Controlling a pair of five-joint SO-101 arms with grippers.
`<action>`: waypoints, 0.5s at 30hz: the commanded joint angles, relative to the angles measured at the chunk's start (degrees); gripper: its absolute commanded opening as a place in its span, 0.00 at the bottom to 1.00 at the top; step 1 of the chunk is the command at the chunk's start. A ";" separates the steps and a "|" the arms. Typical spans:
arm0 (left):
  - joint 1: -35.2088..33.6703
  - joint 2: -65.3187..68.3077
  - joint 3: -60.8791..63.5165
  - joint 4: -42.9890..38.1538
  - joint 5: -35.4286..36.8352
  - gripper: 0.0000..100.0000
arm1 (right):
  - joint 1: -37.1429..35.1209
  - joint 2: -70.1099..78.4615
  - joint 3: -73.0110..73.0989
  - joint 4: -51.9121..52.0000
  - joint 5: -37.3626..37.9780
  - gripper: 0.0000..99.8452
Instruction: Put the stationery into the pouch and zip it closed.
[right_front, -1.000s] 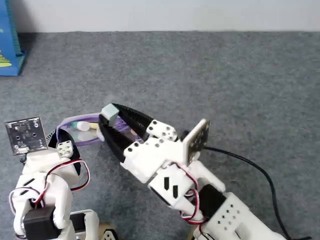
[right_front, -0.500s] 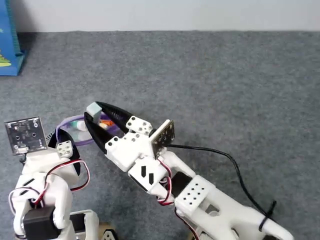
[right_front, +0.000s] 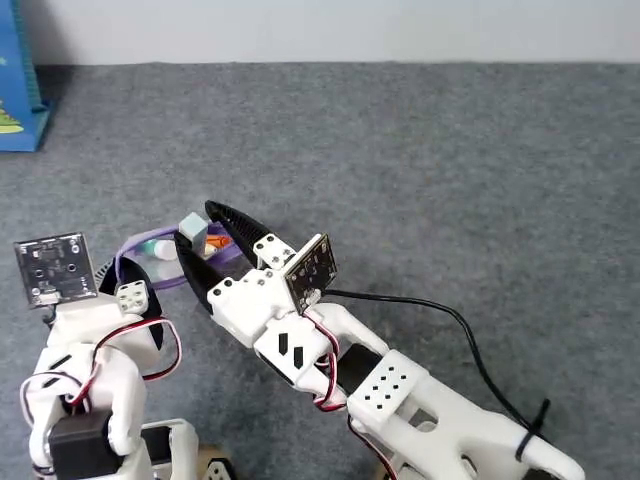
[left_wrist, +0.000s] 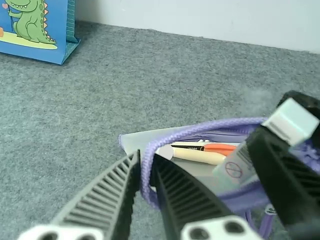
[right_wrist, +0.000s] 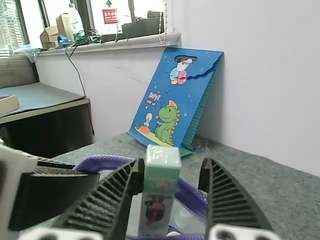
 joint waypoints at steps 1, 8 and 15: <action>-0.09 0.44 0.04 -1.41 0.35 0.01 | 0.31 -0.57 -0.62 0.57 0.09 0.16; -0.09 0.44 0.04 -1.23 0.35 0.01 | 0.31 -6.99 -0.79 6.29 -1.05 0.16; 0.00 0.44 0.04 -1.32 0.35 0.01 | 0.40 -19.56 -2.55 24.31 -6.86 0.16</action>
